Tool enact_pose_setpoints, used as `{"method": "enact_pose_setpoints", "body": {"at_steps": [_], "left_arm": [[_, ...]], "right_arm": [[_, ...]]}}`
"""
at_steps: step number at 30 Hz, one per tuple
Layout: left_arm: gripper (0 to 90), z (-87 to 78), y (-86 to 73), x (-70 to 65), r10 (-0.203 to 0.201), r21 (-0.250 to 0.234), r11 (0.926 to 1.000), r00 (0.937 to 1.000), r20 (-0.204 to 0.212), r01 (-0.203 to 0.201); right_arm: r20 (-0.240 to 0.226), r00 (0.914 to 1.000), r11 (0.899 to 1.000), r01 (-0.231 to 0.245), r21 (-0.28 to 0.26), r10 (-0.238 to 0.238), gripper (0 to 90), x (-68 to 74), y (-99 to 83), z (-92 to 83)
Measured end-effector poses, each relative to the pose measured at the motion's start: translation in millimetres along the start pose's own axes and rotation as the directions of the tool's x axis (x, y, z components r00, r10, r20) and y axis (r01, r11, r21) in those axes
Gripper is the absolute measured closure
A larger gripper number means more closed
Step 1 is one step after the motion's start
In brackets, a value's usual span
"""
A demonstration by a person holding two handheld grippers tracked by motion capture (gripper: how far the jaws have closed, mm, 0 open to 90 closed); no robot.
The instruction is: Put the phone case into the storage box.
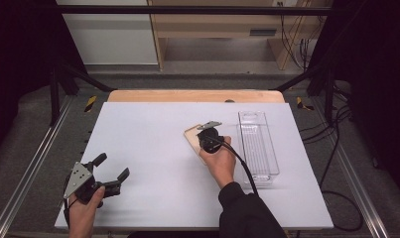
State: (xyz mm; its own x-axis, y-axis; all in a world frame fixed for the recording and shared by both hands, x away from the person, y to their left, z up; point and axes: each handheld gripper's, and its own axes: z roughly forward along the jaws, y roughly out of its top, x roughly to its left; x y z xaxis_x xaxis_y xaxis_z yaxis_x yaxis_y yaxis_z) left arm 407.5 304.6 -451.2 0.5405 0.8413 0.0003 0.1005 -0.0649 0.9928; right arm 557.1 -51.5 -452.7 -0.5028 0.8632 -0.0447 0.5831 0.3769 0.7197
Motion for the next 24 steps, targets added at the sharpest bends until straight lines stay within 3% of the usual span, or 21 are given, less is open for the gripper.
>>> {"method": "enact_pose_setpoints", "body": {"at_steps": [6,11,16,24], "left_arm": [[2.1,0.9,0.0,-1.3,0.003,0.001,1.0000,1.0000,0.005,-0.003],[2.1,1.3,0.0,-1.4,0.003,0.002,1.0000,1.0000,0.008,-0.003],[2.1,1.3,0.0,-1.8,0.004,0.003,1.0000,0.9999,0.010,-0.004],[2.1,0.9,0.3,-2.4,0.006,0.004,1.0000,1.0000,0.008,-0.006]], "right_arm": [[0.005,0.9999,1.000,0.013,0.026,-0.013,90.0,0.5,-2.2,3.6],[-0.024,0.9993,0.998,0.029,0.064,-0.028,90.0,6.4,-7.4,7.6],[-0.025,0.9991,0.995,0.036,0.095,-0.034,90.0,10.8,-14.7,8.8],[-0.019,0.9989,0.992,0.044,0.116,-0.043,90.0,19.2,-30.8,-10.0]]}}
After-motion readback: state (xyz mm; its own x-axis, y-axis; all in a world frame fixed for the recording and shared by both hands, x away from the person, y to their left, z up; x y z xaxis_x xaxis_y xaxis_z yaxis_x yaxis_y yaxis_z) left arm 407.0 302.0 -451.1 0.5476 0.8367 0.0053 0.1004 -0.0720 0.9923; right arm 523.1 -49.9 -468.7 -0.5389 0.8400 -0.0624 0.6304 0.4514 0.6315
